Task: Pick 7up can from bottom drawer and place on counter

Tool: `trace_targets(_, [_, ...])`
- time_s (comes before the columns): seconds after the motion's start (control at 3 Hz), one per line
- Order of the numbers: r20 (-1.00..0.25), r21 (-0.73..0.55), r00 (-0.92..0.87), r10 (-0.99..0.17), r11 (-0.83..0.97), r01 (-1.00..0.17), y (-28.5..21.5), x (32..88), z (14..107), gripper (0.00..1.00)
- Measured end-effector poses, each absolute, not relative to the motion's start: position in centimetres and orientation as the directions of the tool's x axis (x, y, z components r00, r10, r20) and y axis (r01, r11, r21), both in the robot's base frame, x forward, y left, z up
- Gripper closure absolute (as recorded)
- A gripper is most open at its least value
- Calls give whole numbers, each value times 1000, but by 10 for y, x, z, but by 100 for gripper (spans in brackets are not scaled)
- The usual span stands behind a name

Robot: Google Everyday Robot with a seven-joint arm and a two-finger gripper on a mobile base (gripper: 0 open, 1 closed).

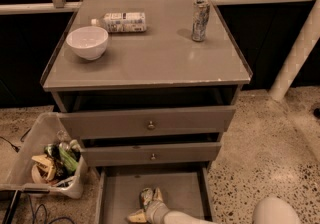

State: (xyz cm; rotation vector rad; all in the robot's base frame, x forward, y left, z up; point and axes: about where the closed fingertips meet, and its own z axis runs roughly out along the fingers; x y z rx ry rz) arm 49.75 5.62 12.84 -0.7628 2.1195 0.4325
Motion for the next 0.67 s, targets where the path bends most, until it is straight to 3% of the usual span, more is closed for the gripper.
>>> trace_targets(0.67, [-797,40,-478,-369,757,-652,56,498,128,39])
